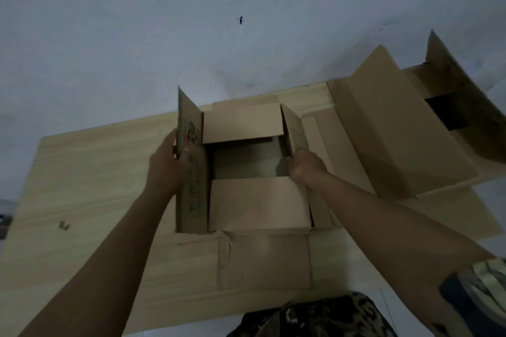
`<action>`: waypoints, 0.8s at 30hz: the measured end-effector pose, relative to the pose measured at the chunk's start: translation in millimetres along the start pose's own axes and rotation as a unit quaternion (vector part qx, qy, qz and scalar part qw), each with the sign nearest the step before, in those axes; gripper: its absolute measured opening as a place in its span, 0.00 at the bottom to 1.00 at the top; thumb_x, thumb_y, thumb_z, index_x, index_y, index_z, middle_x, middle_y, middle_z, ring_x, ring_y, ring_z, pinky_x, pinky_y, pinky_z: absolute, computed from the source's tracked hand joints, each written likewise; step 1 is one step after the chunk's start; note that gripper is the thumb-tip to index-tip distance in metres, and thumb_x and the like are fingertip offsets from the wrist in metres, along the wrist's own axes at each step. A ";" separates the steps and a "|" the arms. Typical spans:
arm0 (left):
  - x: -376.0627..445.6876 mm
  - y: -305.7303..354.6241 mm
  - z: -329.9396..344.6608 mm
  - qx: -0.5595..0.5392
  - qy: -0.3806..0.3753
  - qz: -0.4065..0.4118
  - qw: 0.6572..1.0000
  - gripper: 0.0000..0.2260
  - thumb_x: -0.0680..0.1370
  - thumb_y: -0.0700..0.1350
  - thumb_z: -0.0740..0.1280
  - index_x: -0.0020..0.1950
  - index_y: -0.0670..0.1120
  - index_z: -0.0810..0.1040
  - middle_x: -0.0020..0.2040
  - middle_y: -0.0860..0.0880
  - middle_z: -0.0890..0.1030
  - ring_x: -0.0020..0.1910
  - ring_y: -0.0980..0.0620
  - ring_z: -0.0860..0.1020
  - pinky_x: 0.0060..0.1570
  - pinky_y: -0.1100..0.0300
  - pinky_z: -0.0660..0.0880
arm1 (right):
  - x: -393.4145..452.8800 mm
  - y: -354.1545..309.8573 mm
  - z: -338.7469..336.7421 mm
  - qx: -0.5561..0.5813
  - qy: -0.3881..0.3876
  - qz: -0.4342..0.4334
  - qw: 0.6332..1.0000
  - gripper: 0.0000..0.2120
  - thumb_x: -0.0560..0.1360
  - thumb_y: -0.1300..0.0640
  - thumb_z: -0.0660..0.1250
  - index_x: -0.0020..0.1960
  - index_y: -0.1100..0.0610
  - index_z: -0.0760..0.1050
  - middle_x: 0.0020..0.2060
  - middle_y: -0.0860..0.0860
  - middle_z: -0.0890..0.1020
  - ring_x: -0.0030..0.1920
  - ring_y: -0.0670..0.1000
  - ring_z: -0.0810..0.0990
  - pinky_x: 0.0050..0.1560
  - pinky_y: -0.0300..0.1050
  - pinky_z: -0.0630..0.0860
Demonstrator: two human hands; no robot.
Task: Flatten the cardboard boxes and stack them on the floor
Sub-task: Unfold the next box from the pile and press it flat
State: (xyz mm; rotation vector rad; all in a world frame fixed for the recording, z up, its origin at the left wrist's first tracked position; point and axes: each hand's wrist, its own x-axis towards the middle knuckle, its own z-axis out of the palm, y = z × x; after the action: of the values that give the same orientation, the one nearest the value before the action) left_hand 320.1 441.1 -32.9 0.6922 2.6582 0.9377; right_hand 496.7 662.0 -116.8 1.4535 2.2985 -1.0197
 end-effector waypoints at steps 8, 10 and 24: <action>13.4 -68.6 17.5 0.249 -0.080 -0.060 0.963 0.29 0.78 0.62 0.56 0.71 0.43 0.66 0.71 0.36 0.66 0.65 0.35 0.69 0.56 0.42 0.75 | 5.1 -0.9 3.5 -0.022 0.017 0.001 1.000 0.18 0.82 0.49 0.59 0.63 0.61 0.73 0.63 0.62 0.77 0.61 0.62 0.78 0.50 0.44 0.72; 15.1 -69.0 40.5 0.164 -0.107 -0.157 0.968 0.42 0.74 0.69 0.60 0.77 0.40 0.58 0.77 0.37 0.58 0.73 0.36 0.62 0.68 0.41 0.67 | 5.7 -0.8 5.9 -0.023 0.023 -0.004 0.999 0.18 0.82 0.49 0.58 0.63 0.61 0.73 0.62 0.63 0.77 0.60 0.62 0.78 0.49 0.44 0.70; 16.5 -68.6 80.7 0.054 -0.151 -0.153 0.975 0.16 0.81 0.50 0.61 0.57 0.38 0.77 0.54 0.37 0.80 0.53 0.39 0.78 0.50 0.52 0.75 | -5.6 1.3 13.2 -0.008 0.113 -0.032 0.993 0.17 0.81 0.46 0.60 0.56 0.59 0.74 0.54 0.61 0.80 0.52 0.61 0.80 0.42 0.45 0.69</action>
State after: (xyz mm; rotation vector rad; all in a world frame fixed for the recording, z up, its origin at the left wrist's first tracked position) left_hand 311.4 445.2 -139.6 0.3921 2.4604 0.5582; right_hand 498.3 649.6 -124.0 1.5715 2.5183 -0.8915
